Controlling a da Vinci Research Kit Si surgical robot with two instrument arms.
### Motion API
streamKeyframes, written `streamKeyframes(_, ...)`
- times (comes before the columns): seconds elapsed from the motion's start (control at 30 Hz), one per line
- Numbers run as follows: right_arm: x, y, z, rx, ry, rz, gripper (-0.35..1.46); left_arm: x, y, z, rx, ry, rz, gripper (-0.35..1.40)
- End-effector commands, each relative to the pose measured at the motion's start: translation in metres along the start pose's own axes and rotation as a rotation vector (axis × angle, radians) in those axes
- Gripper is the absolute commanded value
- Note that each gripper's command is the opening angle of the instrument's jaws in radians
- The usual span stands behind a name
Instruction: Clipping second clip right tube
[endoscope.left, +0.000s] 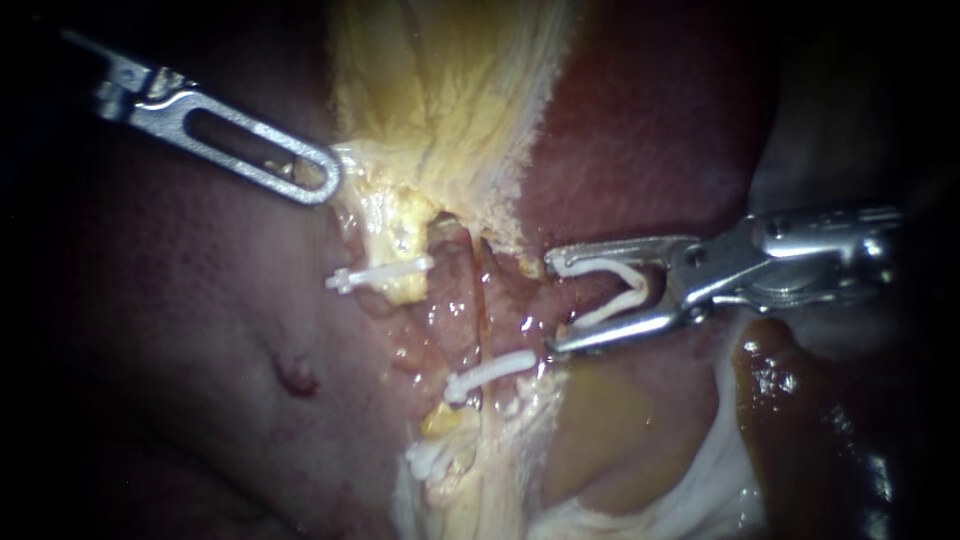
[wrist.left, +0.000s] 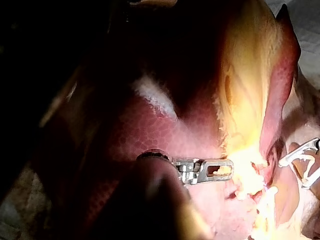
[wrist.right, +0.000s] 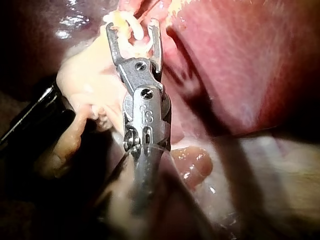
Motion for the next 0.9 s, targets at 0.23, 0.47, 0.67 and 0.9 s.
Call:
streamKeyframes(0.23,-0.0008,-0.0004,0.0020,0.042,-0.012,0.050,0.49,0.0000,0.0000,0.0001,0.000,0.000,0.000,-0.35)
streamKeyframes(0.47,-0.0022,0.0007,0.0041,0.032,-0.024,0.098,0.49,0.0001,-0.0001,0.0002,-0.002,-0.001,0.000,-0.35)
streamKeyframes(0.67,-0.0039,0.0026,0.0052,0.010,-0.047,0.122,0.49,0.0001,-0.0003,0.0002,-0.002,-0.002,0.000,-0.35)
streamKeyframes(0.9,-0.0051,0.0037,0.0067,-0.004,-0.056,0.116,0.50,0.0002,-0.0003,0.0002,-0.003,-0.002,-0.001,-0.35)
